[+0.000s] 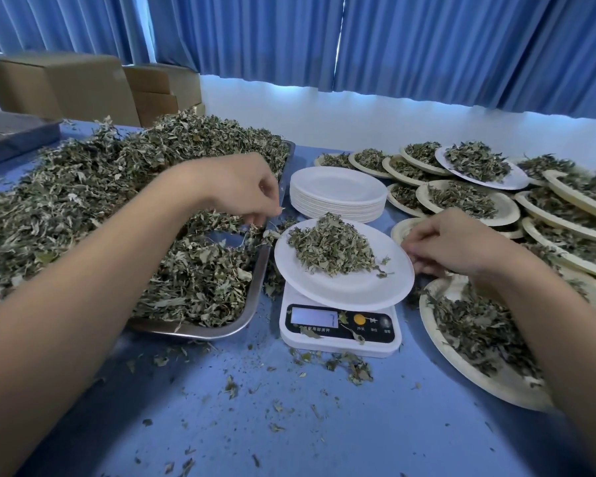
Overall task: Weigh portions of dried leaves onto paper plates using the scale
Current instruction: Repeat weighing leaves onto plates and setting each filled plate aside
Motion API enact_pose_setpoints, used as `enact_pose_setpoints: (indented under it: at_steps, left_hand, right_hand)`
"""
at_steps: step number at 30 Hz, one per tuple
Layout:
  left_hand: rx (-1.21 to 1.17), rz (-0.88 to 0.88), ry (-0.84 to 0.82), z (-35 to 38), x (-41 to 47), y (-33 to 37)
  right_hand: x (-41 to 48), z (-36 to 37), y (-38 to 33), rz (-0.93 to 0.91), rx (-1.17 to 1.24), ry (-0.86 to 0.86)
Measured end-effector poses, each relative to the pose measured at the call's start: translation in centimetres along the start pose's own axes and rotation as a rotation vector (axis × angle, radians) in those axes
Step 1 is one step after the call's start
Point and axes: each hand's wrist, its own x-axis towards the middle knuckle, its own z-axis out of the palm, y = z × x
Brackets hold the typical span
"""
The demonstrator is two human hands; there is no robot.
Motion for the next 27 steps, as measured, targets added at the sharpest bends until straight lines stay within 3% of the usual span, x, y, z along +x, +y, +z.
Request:
enact_pose_setpoints:
  at_steps: [3, 8, 15, 21, 27]
  left_hand:
    - [0.0, -0.031, -0.046, 1.4, 0.3, 1.4]
    - [0.055, -0.09, -0.024, 2.8, 0.9, 2.2]
    - [-0.115, -0.12, -0.021, 2.9, 1.2, 2.0]
    - [-0.324, -0.129, 0.04, 1.9, 3.7, 4.4]
    - [-0.618, -0.101, 0.003, 0.9, 11.1, 11.3]
  right_hand:
    - [0.3, -0.2, -0.1, 0.028, 0.152, 0.05]
    - [-0.6, -0.5, 0.2, 0.07, 0.138, -0.092]
    - [-0.2, -1.6, -0.2, 0.138, 0.492, -0.101]
    - [0.3, -5.2, 0.5, 0.134, 0.517, 0.007]
    - [2.1, -13.2, 2.7, 0.142, 0.372, 0.268]
